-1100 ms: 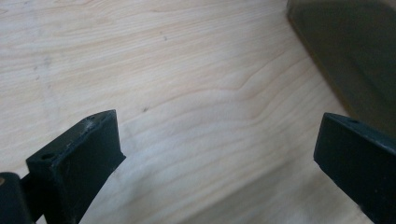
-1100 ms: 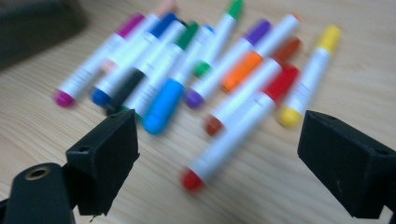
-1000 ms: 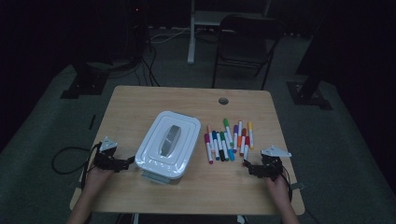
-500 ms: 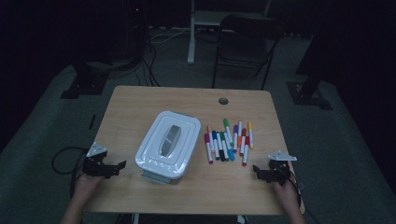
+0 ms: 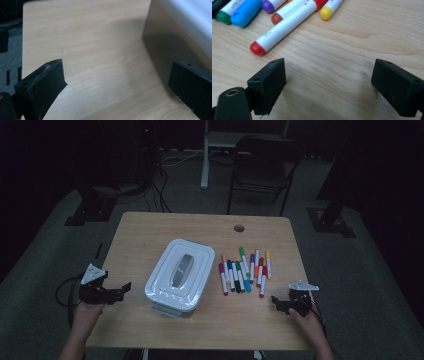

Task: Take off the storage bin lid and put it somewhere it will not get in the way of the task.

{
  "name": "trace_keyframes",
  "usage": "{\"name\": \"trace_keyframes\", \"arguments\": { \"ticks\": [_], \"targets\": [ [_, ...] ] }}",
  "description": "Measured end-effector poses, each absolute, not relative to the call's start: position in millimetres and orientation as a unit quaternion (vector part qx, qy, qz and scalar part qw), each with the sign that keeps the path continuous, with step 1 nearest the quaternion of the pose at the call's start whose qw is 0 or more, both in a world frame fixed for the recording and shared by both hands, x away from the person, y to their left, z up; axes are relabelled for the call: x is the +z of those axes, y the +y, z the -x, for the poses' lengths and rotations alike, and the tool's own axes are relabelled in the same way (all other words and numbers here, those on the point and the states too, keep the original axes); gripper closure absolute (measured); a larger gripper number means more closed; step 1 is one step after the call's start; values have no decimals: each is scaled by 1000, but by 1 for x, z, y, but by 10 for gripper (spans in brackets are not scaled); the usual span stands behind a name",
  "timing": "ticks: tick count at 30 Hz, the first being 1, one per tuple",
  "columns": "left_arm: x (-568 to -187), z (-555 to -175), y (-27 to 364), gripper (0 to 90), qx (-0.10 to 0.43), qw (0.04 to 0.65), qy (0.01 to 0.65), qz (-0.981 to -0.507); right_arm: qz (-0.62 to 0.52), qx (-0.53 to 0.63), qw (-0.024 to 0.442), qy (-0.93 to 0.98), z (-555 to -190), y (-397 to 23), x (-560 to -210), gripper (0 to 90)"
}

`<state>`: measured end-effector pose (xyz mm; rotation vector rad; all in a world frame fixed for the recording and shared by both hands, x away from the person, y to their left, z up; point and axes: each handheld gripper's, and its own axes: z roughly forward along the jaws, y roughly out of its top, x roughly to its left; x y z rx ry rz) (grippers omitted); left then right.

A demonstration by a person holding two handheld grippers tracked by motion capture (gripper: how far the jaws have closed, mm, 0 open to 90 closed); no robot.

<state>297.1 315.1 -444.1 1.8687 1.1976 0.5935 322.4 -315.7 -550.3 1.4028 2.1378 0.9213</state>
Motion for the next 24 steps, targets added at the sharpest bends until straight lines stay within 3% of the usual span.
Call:
{"name": "trace_keyframes", "arguments": {
  "ticks": [10,24],
  "targets": [
    [-407,-291,280,17,229,439,418,-761,-517,328,214,761,-324,-312,-550,121],
    [-392,-300,226,17,194,451,353,-796,-513,328,214,764,-326,-312,-550,121]
  ]
}}
